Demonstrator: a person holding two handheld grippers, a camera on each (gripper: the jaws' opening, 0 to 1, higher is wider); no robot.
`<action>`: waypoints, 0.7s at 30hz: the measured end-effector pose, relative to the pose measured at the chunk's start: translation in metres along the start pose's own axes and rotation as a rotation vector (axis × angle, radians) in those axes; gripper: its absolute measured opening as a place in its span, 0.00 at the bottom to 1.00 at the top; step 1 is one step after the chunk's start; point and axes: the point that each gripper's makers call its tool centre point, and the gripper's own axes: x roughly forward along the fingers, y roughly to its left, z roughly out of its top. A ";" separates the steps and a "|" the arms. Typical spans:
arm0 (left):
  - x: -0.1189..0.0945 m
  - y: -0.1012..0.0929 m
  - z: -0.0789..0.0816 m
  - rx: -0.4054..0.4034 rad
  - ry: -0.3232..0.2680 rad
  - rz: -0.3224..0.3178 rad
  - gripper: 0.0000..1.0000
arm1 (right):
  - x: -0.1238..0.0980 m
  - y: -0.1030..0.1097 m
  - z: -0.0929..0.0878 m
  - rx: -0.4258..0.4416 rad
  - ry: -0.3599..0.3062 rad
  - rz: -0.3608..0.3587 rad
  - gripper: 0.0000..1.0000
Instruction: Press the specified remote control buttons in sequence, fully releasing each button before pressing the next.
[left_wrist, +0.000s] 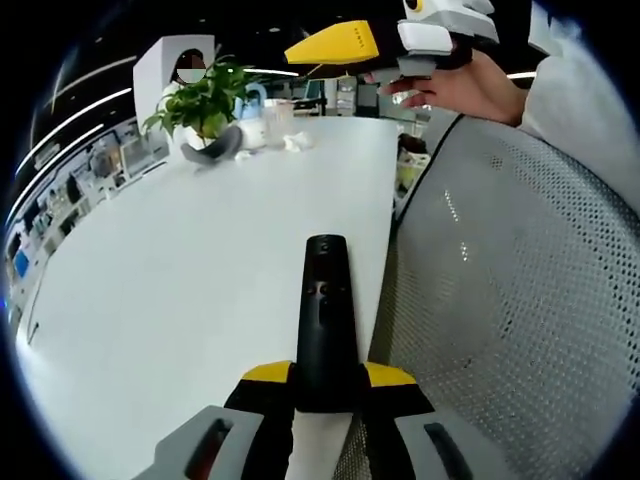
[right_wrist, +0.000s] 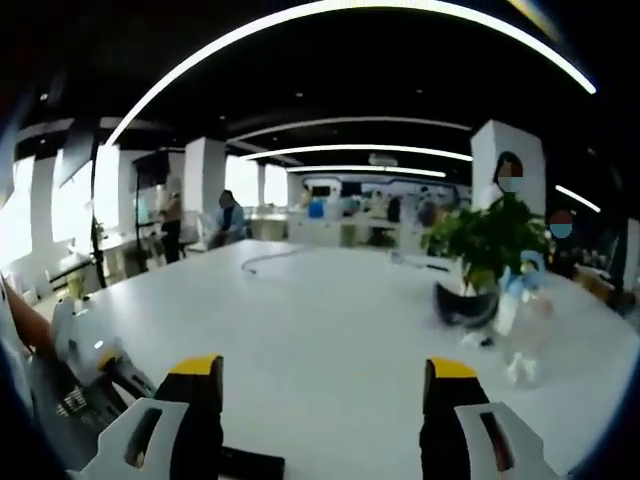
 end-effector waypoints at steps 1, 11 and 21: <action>0.000 0.000 0.000 0.003 0.001 -0.003 0.25 | 0.000 0.000 0.000 0.000 -0.001 -0.002 0.82; -0.001 0.017 -0.002 -0.002 0.030 0.018 0.25 | 0.001 0.003 -0.002 0.006 0.012 0.017 0.77; 0.001 0.019 -0.003 -0.008 0.050 0.028 0.25 | 0.002 0.004 -0.005 0.014 0.029 0.025 0.74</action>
